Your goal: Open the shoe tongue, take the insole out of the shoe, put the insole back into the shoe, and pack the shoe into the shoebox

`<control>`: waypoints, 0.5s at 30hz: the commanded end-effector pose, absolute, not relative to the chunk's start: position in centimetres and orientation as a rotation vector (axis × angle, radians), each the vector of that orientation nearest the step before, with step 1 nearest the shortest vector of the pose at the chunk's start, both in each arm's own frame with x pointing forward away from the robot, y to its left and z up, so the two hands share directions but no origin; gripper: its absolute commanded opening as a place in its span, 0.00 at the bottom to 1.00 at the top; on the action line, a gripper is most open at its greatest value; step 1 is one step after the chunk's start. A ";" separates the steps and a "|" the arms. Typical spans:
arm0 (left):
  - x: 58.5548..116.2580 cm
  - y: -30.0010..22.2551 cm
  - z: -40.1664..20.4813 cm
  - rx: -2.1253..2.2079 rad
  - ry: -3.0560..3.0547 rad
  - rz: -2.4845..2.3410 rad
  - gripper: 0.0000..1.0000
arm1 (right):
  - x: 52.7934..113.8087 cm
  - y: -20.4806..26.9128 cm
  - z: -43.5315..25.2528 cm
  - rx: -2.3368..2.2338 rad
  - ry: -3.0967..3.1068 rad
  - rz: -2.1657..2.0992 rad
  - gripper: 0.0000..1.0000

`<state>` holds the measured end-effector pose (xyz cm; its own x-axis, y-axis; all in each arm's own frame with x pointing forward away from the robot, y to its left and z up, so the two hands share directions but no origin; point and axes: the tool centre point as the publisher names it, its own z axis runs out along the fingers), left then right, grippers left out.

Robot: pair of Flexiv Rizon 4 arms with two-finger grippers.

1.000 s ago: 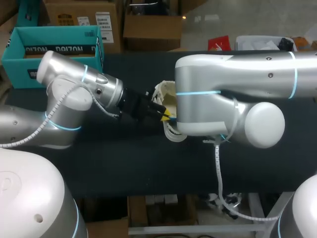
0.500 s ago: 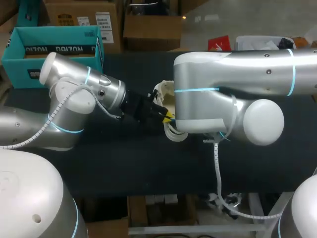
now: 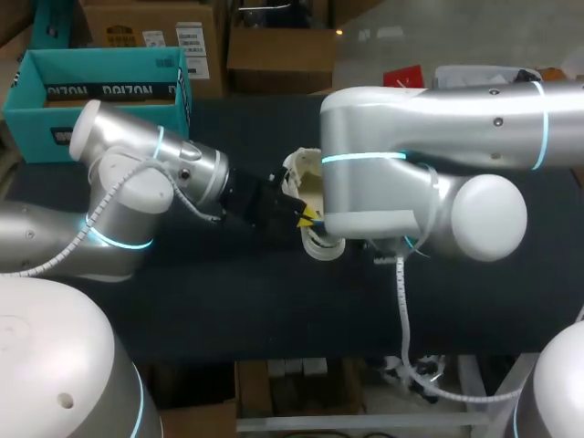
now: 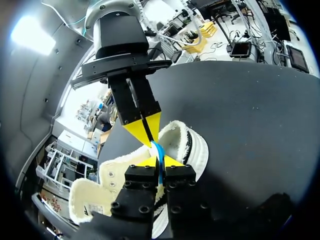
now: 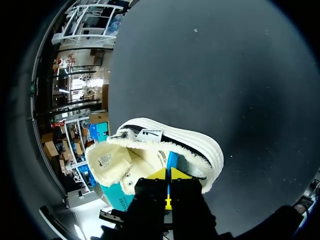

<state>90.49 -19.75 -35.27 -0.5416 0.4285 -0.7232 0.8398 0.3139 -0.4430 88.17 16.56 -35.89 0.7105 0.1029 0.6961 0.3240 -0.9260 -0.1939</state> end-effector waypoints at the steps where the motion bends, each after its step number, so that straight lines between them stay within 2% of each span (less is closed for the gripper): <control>1: 90.1 -19.5 -34.8 1.112 2.098 -1.159 0.32 | 89.2 16.7 -36.2 -2.628 -0.347 -0.998 0.00; 2: 90.0 -19.4 -34.6 1.112 2.096 -1.160 0.68 | 89.1 16.6 -36.3 -2.632 -0.347 -0.995 0.00; 3: 89.9 -19.2 -34.3 1.112 2.088 -1.171 0.90 | 89.1 16.5 -36.3 -2.637 -0.345 -0.992 0.00; 4: 89.8 -18.9 -34.0 1.112 2.085 -1.174 1.00 | 89.1 16.5 -36.4 -2.642 -0.344 -0.990 0.00; 15: 88.7 -15.9 -30.4 1.101 2.129 -1.130 1.00 | 88.0 16.4 -37.9 -2.707 -0.390 -0.870 0.00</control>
<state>89.61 -17.25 -31.96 -0.5510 0.4231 -0.7192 0.8336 0.3179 -0.4516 87.16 16.14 -37.51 0.7566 0.1499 0.6365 0.3299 -0.9279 -0.1737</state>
